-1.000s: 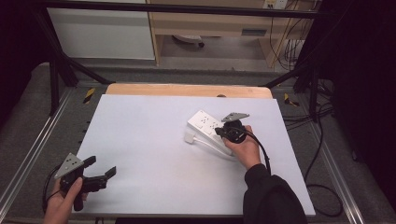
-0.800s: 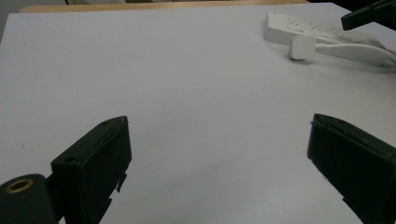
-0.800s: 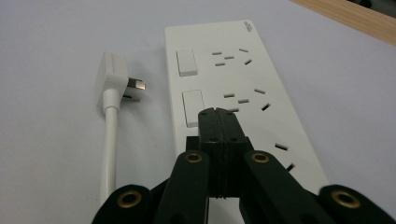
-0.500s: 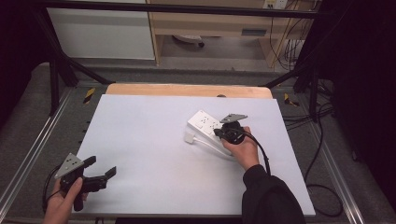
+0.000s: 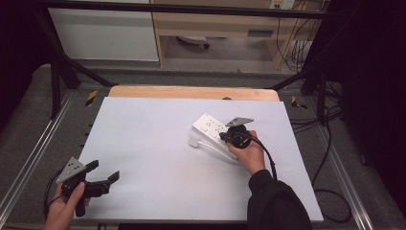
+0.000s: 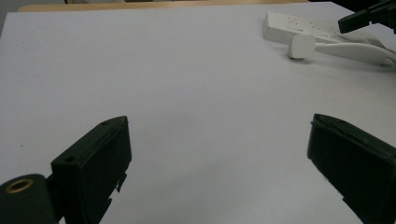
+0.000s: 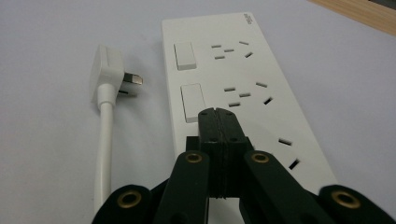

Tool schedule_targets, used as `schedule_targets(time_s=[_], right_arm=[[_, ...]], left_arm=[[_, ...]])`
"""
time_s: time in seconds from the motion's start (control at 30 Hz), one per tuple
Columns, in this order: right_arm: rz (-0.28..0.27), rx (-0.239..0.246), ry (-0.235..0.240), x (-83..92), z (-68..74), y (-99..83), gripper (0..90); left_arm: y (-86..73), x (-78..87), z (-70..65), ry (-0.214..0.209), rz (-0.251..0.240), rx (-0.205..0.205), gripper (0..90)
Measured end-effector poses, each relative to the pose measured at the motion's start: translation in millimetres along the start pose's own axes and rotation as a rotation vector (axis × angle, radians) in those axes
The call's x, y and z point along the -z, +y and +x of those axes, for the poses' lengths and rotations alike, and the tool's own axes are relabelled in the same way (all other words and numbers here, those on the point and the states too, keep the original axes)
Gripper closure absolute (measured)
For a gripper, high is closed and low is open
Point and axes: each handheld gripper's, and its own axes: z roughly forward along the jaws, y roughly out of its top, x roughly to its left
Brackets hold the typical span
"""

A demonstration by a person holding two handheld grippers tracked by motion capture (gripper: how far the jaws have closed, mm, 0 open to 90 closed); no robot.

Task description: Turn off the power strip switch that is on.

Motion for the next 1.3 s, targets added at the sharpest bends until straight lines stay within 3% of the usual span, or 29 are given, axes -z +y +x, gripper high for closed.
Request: schedule_targets(time_s=[1.3], right_arm=[[-0.006,-0.014,0.013,-4.6,2.5,-2.7,90.0]], left_arm=[[0.0,0.0,0.0,0.001,0.001,-0.002,6.1]])
